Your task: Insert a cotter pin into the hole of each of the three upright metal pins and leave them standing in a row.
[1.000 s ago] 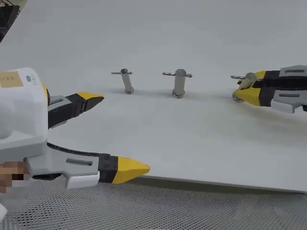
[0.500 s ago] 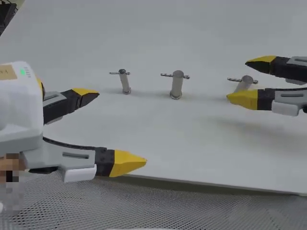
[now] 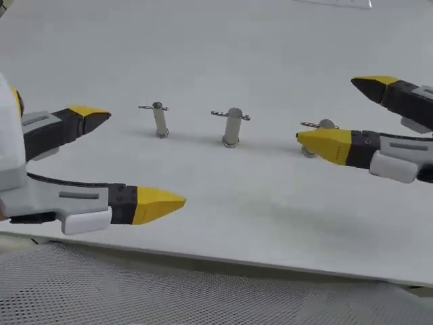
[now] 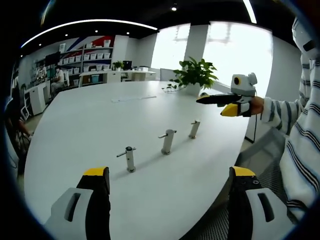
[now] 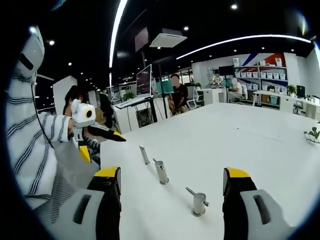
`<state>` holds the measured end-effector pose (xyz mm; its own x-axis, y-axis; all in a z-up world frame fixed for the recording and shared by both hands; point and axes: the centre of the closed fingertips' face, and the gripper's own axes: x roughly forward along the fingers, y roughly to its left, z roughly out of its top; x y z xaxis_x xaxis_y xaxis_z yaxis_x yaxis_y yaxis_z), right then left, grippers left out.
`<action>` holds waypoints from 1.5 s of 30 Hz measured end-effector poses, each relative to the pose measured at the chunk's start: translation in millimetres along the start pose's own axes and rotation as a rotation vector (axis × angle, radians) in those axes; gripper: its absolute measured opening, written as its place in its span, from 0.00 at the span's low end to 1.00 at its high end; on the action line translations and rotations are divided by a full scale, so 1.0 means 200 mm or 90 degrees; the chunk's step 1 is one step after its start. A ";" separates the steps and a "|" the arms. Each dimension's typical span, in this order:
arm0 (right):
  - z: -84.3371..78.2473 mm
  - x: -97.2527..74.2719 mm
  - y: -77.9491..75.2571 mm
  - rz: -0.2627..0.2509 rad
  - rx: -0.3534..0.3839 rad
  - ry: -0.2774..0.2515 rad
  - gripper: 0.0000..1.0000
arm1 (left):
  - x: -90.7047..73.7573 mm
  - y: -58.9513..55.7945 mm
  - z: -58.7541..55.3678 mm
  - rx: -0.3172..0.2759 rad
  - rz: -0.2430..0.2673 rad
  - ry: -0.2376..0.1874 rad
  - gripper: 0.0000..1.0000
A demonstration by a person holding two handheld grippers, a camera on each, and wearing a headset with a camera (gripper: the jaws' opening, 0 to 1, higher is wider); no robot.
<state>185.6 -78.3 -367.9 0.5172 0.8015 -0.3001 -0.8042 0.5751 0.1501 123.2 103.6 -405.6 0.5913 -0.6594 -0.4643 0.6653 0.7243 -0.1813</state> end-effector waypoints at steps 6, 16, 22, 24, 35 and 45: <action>0.00 -0.04 0.03 -0.015 0.025 -0.002 0.83 | -0.03 0.02 0.02 -0.023 0.008 -0.016 0.99; -0.03 -0.09 0.07 -0.033 0.086 -0.001 0.92 | -0.04 0.06 0.01 -0.032 0.016 -0.008 0.99; -0.15 -0.10 0.07 -0.067 0.088 0.054 0.96 | -0.02 0.06 0.02 -0.036 0.013 -0.005 0.99; -0.18 -0.10 0.09 -0.064 0.094 0.068 0.97 | -0.01 0.06 0.01 -0.041 0.010 0.000 0.99; -0.24 -0.14 0.07 -0.113 0.110 0.089 0.98 | 0.00 0.02 0.01 -0.060 0.007 0.000 0.99; -0.26 -0.12 0.08 -0.137 0.091 0.123 0.98 | -0.02 0.04 -0.01 -0.067 0.017 0.004 0.99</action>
<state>144.4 -97.9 -407.9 0.5945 0.6214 -0.5103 -0.6267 0.7557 0.1901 124.4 112.3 -406.8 0.6053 -0.6384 -0.4754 0.5971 0.7591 -0.2592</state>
